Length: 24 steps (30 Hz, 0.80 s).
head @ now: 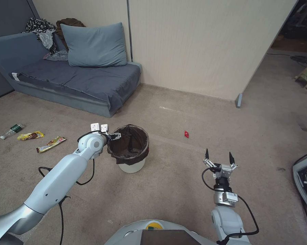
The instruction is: Pick up the trash bin, then pick up the garbage from the floor and place it into the trash bin.
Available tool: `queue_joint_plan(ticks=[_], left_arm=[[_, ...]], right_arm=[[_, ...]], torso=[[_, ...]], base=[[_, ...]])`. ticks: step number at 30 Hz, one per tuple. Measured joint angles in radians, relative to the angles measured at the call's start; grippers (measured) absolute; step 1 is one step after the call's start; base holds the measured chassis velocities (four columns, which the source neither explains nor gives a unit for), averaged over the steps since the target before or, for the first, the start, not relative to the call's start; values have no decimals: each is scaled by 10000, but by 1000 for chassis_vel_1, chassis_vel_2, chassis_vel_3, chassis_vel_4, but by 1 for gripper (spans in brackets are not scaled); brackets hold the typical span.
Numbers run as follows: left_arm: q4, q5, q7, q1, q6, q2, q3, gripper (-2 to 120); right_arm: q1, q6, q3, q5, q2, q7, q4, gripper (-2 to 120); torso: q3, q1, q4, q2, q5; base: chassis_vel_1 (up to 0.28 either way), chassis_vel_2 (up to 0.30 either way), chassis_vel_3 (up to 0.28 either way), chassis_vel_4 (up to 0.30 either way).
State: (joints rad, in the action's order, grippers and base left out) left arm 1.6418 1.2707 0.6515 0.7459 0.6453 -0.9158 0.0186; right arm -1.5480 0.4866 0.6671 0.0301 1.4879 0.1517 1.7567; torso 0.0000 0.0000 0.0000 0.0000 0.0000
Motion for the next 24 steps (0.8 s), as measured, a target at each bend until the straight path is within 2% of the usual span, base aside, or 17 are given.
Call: queue_joint_plan(ticks=[12, 24], left_arm=[[-212, 299, 360, -15, 140, -137, -25, 100], [-363, 341, 402, 20, 207, -174, -51, 100]], right_arm=[[-36, 24, -14, -43, 60, -4, 80, 100], [-36, 53, -75, -137, 151, -3, 175, 100]], torso=[[0, 0, 0, 0, 0], [0, -1, 0, 1, 0]], base=[[0, 0, 0, 0], [0, 0, 0, 0]])
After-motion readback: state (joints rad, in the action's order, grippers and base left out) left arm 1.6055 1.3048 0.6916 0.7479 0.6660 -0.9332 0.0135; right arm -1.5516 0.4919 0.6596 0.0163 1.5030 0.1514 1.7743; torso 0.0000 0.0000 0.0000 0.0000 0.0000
